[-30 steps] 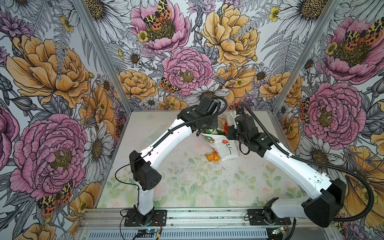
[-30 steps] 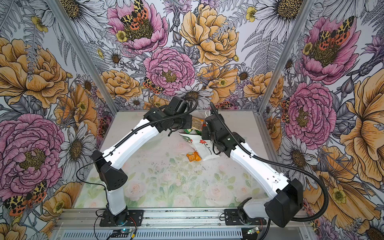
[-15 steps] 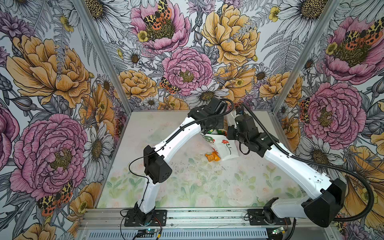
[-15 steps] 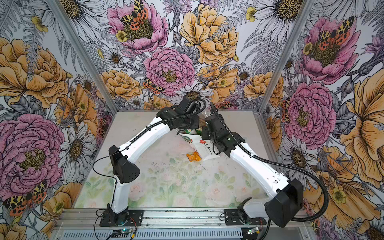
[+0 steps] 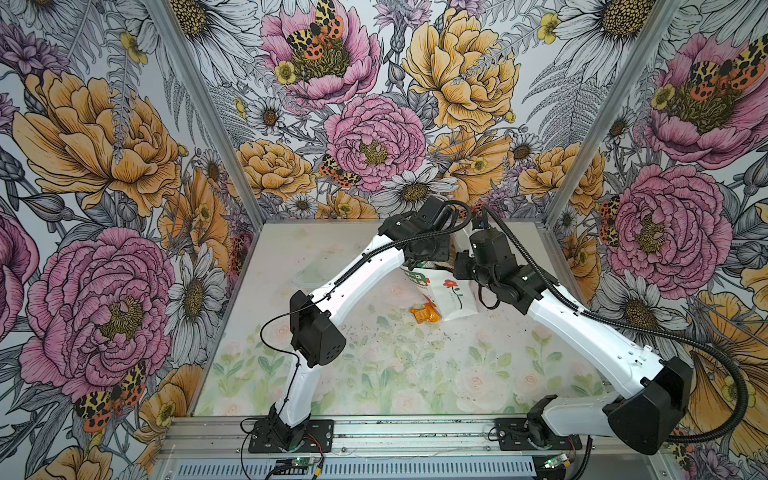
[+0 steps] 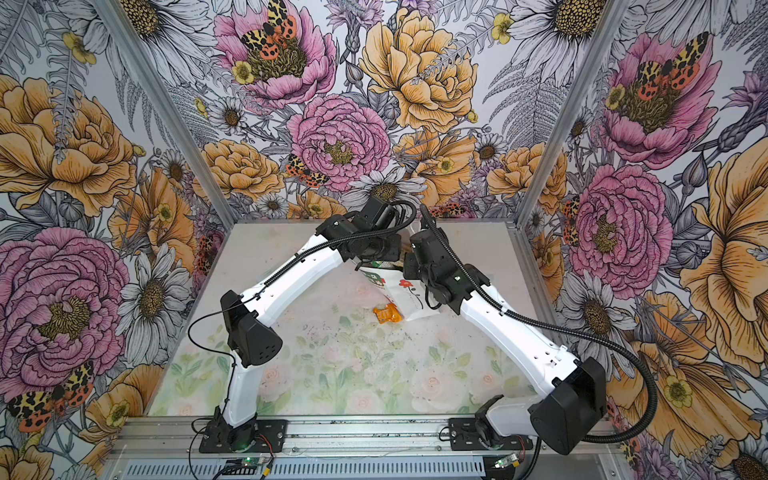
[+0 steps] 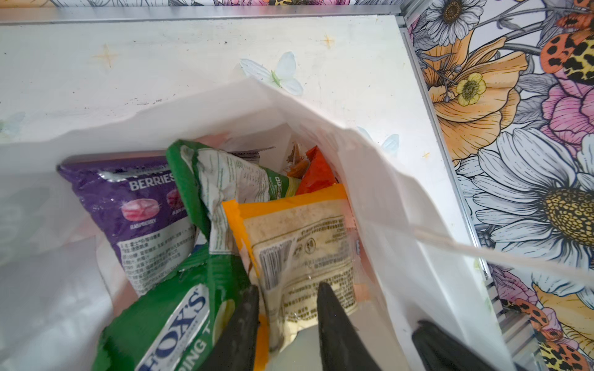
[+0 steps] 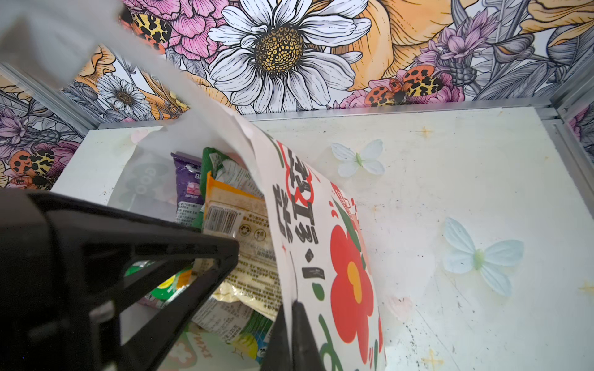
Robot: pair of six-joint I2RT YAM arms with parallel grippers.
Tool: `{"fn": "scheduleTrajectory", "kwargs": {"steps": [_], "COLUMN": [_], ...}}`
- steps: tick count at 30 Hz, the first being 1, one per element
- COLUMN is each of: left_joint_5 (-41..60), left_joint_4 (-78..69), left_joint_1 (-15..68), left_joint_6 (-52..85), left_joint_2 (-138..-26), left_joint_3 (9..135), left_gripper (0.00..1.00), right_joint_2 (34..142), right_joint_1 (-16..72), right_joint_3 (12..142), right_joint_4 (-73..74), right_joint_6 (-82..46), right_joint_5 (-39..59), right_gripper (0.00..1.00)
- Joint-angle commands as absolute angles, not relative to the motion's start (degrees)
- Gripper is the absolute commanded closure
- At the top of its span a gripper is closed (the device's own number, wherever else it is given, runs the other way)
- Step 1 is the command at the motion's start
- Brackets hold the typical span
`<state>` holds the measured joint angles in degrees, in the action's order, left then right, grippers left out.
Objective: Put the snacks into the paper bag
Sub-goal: 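Lower the clear-orange packet into the bag held by the right gripper, then open the left gripper and withdraw it from the bag toward the orange candy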
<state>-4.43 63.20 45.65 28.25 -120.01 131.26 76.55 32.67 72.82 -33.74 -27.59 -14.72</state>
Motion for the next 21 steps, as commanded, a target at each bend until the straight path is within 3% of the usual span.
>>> {"fn": "scheduleTrajectory", "kwargs": {"steps": [1,8,11,21], "left_joint_5": [-4.24,-7.83,-14.02,-16.28], "left_joint_4": [63.19,62.82,61.82,46.61], "left_joint_1": [46.27,46.98,47.84,48.43], "left_joint_6": [27.2,26.98,26.91,27.25], "left_joint_2": [-115.91,-111.69,-108.54,-90.02], "left_joint_3": [131.43,128.97,126.29,106.62], "left_gripper": [0.63,0.54,0.47,0.37], "right_joint_2": [75.68,75.32,75.41,75.75], "right_joint_1": [33.23,33.23,33.24,33.15], "right_joint_3": [73.0,72.86,72.82,73.21], "right_joint_4": [-34.01,-34.03,-34.01,-34.1], "right_joint_6": [-28.66,-28.56,-28.52,-27.99], "right_joint_5": [-13.61,-13.94,-14.15,-14.44], "right_gripper": [1.0,1.0,1.0,1.0]}}
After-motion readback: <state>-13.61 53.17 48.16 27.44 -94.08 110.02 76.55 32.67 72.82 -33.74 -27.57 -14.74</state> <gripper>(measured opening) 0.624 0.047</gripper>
